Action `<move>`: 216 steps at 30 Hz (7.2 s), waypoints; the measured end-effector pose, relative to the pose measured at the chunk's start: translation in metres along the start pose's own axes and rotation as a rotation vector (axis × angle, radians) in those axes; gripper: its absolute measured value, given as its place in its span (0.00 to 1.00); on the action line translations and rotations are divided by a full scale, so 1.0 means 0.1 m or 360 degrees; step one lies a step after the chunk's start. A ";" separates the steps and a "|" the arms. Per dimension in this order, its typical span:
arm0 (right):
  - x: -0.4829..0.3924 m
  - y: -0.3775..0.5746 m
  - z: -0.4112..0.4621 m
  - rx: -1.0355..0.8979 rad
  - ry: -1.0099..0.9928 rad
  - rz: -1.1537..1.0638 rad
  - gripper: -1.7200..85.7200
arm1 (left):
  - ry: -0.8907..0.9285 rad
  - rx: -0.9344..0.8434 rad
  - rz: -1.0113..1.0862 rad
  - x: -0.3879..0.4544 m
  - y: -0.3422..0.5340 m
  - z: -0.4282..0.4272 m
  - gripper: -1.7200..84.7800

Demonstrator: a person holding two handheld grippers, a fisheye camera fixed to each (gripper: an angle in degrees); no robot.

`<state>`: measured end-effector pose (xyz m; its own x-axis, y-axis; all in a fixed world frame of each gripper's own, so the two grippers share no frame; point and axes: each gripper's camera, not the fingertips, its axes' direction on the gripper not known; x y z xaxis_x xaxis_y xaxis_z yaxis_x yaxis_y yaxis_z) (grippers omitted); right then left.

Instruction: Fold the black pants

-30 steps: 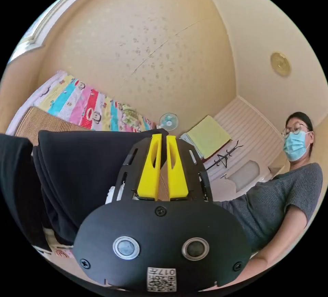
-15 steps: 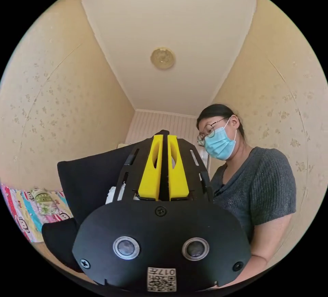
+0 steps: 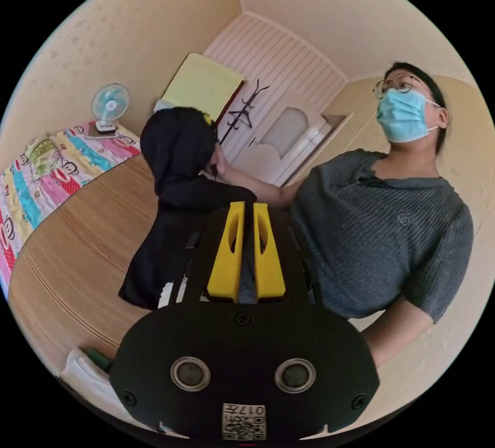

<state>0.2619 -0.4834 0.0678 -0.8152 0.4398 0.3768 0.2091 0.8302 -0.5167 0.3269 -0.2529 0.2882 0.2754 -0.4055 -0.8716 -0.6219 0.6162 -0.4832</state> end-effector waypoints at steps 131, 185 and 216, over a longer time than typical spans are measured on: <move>1.81 2.62 -0.59 -0.1156 0.1973 0.2152 0.15 | -0.0459 0.0006 -0.1786 -3.59 2.14 0.66 0.11; 2.51 0.15 -2.40 -0.2512 0.2145 0.2093 0.04 | -0.0234 -0.0316 -0.2521 -1.91 4.32 1.06 0.04; 1.20 0.15 -3.06 -0.0717 0.0931 0.1824 0.04 | -0.0146 -0.0299 -0.2270 -1.31 3.80 1.39 0.01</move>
<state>0.3320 -0.3131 0.3402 0.2556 0.9376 0.2356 0.8559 -0.1062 -0.5061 0.1564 0.1282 0.2071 0.7738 -0.5401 0.3309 0.1354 -0.3693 -0.9194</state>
